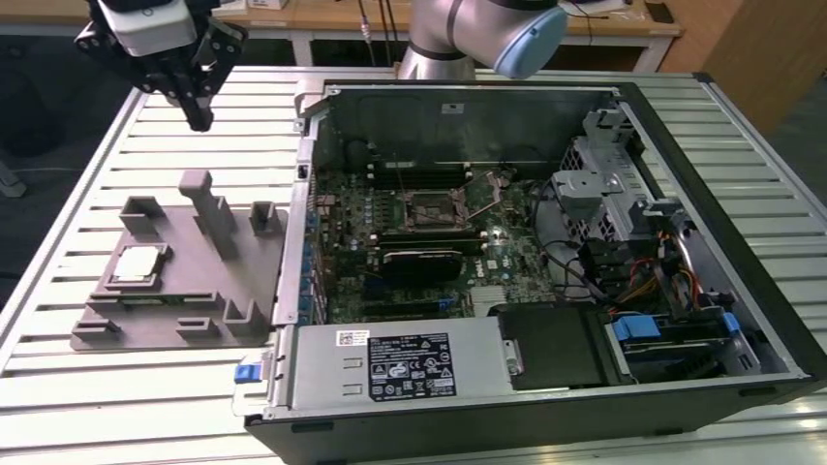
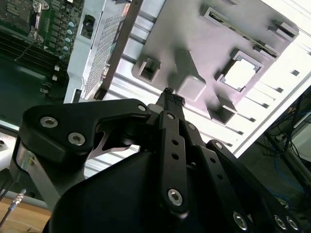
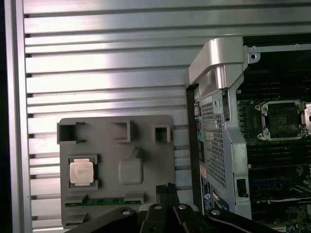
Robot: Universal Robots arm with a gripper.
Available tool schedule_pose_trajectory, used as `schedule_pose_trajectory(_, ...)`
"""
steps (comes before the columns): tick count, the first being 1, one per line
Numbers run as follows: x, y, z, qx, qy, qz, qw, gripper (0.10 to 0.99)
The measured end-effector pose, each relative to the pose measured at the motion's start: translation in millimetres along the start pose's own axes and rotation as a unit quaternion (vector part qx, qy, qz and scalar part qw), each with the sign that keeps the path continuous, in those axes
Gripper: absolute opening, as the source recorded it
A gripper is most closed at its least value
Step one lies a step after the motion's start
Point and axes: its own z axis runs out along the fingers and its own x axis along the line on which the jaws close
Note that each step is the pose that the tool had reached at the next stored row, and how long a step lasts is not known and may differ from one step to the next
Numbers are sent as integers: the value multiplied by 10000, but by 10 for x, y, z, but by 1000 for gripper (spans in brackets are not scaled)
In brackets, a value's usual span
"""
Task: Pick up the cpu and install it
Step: 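Reach for the cpu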
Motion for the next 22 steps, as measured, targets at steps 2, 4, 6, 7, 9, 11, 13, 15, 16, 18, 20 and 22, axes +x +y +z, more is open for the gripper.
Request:
schedule_pose_trajectory(2,18,-2,3,0,0,0,10000,106)
schedule_pose_trajectory(4,36,-3,4,0,0,0,10000,106)
schedule_pose_trajectory(6,53,-4,6,0,0,0,10000,106)
schedule_pose_trajectory(7,61,-5,7,0,0,0,10000,106)
schedule_pose_trajectory(9,78,-6,9,0,0,0,10000,106)
schedule_pose_trajectory(11,96,-8,12,0,0,0,10000,106)
schedule_pose_trajectory(13,114,-9,14,0,0,0,10000,106)
schedule_pose_trajectory(15,133,-11,17,0,0,0,10000,106)
schedule_pose_trajectory(16,142,-12,17,0,0,0,10000,106)
schedule_pose_trajectory(18,161,-13,20,0,0,0,10000,106)
schedule_pose_trajectory(20,181,-15,22,0,0,0,10000,106)
schedule_pose_trajectory(22,199,-16,24,0,0,0,10000,106)
